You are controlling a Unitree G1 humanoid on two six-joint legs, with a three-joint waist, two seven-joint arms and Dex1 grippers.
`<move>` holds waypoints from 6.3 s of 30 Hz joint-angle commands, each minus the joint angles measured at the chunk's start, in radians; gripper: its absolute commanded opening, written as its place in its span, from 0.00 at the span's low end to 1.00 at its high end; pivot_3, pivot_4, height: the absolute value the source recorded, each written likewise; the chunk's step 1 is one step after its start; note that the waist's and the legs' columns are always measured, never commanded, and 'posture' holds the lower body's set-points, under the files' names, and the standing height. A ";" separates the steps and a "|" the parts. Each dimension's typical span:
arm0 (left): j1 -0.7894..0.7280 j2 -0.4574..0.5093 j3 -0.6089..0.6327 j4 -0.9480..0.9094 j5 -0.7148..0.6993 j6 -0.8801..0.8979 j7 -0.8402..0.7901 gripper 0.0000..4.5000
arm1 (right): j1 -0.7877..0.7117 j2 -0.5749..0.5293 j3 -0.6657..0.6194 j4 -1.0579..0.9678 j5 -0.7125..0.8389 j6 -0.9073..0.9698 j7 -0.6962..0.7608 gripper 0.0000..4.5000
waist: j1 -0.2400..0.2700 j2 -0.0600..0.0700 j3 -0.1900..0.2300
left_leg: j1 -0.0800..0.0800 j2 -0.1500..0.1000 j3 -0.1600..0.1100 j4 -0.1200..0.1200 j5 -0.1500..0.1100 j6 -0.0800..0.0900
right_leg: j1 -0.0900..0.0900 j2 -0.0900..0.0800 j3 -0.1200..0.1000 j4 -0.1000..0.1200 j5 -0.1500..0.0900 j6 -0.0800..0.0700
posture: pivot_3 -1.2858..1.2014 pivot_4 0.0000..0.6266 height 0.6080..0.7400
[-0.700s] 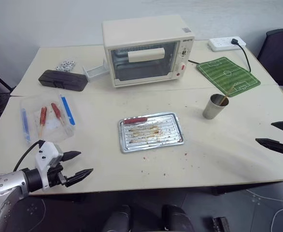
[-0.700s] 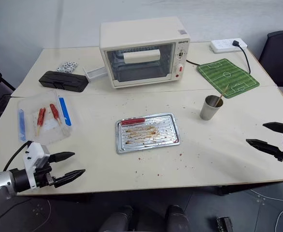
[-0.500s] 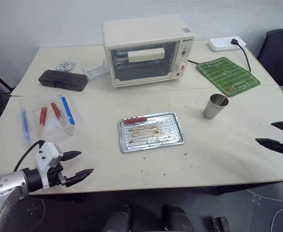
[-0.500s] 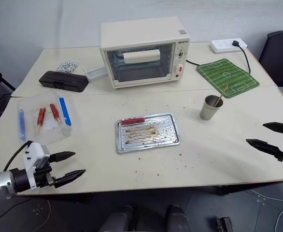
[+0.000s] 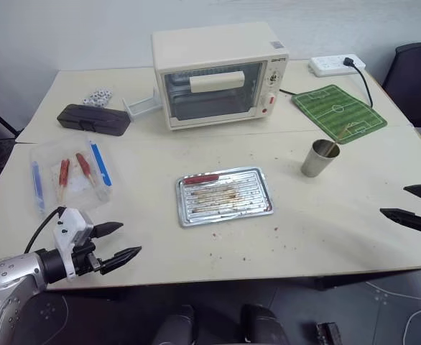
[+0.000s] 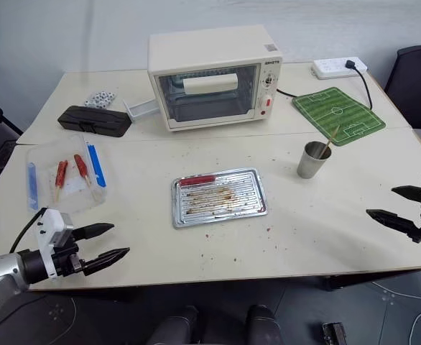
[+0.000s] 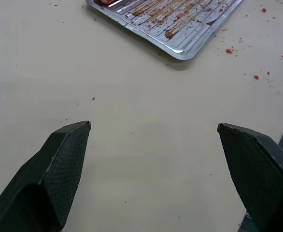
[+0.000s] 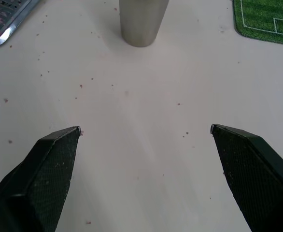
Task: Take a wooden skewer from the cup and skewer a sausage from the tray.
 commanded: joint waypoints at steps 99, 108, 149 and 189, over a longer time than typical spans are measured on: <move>-0.882 -0.381 -0.432 0.154 -0.098 0.119 0.136 1.00 | -0.846 0.506 0.173 -0.104 0.114 0.384 -0.819 0.05 | -0.025 -0.002 0.001 | -0.003 0.006 0.024 0.004 0.003 -0.004 | -0.019 0.017 0.020 0.018 0.002 0.003 | 0.52 0.24 1.00; -0.881 -0.383 -0.434 0.165 -0.086 0.096 0.121 1.00 | -1.013 0.458 0.075 -0.190 0.271 0.625 -0.873 0.05 | -0.026 -0.002 0.001 | -0.004 0.007 0.024 0.004 0.003 -0.004 | -0.020 0.017 0.021 0.017 0.002 0.003 | 0.52 0.24 1.00; -0.871 -0.444 -0.386 0.198 -0.010 -0.138 0.179 0.96 | -0.781 0.985 0.112 -0.408 1.518 0.462 -1.879 0.05 | -0.049 -0.004 0.000 | -0.009 0.008 0.025 0.004 0.004 -0.001 | -0.025 0.017 0.022 0.019 0.003 0.002 | 0.52 0.24 1.00; -0.940 -0.472 -0.377 0.290 -0.001 -0.181 0.135 0.38 | -0.726 0.938 0.107 -0.437 1.518 0.427 -1.806 0.04 | -0.050 -0.004 0.000 | -0.009 0.008 0.025 0.003 0.003 -0.001 | -0.025 0.017 0.024 0.018 0.003 0.002 | 0.52 0.24 1.00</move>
